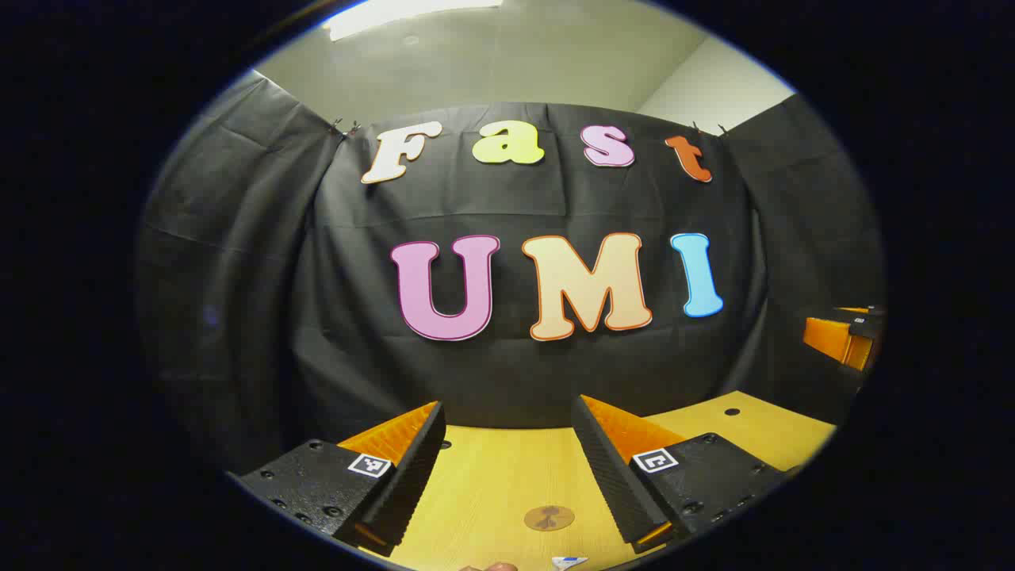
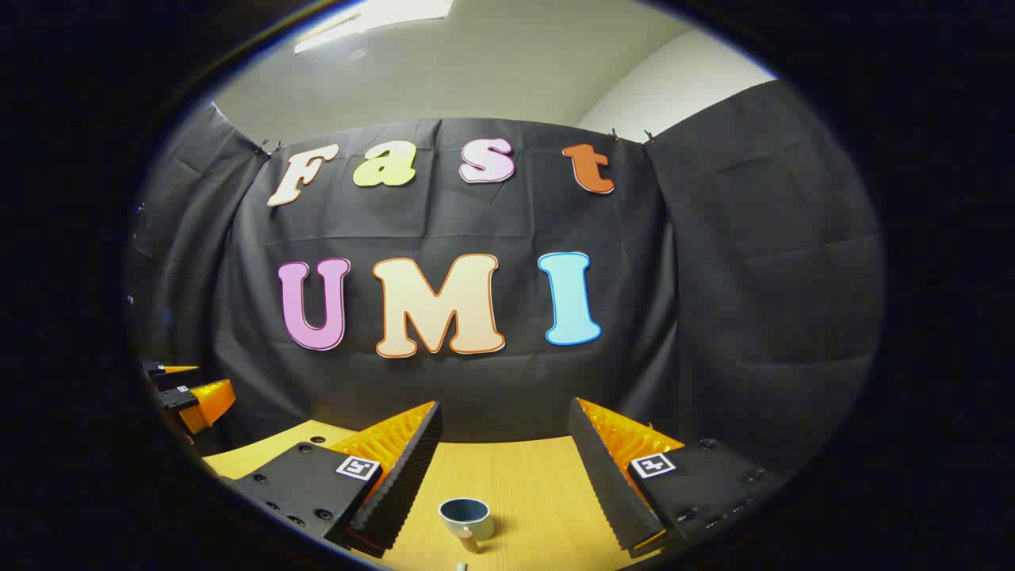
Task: Put the toothbrush and toothpaste on the desktop into the cup, then pick up the cup and place it on the coaster on the desktop.
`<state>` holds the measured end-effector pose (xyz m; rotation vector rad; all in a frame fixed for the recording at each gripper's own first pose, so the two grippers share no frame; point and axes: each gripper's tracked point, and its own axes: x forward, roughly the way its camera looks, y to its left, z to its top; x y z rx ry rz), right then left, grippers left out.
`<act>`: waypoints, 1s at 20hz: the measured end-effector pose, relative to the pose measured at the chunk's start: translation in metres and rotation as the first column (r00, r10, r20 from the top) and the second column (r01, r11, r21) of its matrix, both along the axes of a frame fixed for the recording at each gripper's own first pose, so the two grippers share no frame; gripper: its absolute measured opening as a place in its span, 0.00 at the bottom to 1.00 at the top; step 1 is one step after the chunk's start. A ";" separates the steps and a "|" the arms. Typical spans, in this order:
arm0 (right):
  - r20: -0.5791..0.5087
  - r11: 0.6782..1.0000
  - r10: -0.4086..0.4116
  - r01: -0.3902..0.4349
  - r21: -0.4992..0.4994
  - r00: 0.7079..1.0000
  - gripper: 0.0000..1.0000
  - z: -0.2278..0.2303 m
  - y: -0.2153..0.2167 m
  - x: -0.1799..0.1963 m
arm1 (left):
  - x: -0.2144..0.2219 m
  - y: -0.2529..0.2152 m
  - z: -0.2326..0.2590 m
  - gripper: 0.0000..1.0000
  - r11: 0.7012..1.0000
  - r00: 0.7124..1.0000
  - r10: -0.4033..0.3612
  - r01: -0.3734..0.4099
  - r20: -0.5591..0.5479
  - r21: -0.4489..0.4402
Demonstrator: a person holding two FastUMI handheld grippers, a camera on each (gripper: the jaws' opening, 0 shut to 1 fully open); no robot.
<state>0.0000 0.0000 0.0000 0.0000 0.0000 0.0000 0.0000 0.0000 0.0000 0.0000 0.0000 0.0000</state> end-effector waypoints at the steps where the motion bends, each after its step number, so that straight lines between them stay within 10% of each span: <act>1: -0.005 1.000 0.004 -0.004 0.004 1.000 0.99 0.000 0.002 -0.001 | -0.001 0.001 0.004 0.99 1.000 1.000 0.001 -0.001 0.009 -0.006; 20: -0.114 0.993 0.100 -0.107 -0.055 0.988 0.98 -0.045 0.050 -0.003 | 0.004 0.023 -0.005 0.94 0.999 1.000 0.015 -0.015 -0.004 -0.028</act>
